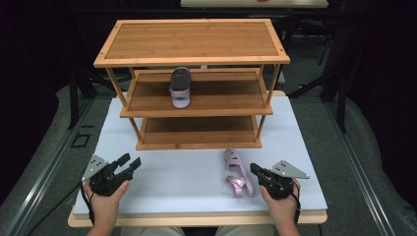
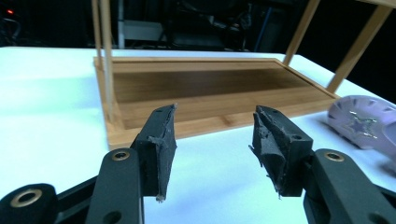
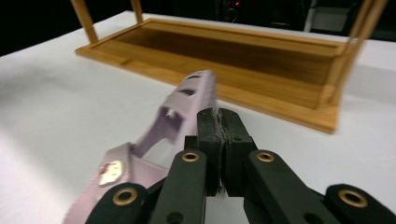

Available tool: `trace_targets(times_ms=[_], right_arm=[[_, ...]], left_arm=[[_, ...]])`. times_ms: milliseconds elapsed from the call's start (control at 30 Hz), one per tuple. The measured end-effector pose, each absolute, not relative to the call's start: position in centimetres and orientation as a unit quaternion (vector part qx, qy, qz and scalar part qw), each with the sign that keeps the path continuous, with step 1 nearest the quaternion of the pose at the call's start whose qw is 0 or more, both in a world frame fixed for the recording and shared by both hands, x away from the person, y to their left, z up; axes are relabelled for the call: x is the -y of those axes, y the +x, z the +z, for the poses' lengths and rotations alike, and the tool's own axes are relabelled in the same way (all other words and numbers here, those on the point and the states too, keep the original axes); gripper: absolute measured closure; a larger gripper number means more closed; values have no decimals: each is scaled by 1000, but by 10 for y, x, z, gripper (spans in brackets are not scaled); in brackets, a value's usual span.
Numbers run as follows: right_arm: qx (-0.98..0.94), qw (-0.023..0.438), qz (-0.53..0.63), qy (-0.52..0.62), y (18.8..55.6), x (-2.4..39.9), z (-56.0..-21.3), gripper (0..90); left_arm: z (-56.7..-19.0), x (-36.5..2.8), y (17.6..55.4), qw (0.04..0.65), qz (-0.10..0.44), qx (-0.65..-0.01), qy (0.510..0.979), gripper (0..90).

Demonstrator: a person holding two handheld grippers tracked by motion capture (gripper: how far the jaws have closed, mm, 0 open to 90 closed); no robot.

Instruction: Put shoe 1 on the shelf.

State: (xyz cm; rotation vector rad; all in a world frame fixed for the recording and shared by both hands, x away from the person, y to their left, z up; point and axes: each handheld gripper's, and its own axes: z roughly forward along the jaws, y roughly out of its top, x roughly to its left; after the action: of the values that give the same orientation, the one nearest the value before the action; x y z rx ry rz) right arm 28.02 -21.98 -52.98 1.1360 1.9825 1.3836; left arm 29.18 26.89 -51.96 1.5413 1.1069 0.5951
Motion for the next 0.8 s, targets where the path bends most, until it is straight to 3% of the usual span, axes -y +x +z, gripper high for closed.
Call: trace_targets(times_ms=[167,800], right_arm=[[-742,239,486,394,279,204,-532,875],[-723,227,460,462,295,238,-547,896]], left_arm=[[-531,-270,297,541,218,-483,653,488],[-529,-298,297,544,240,-524,610,484]])
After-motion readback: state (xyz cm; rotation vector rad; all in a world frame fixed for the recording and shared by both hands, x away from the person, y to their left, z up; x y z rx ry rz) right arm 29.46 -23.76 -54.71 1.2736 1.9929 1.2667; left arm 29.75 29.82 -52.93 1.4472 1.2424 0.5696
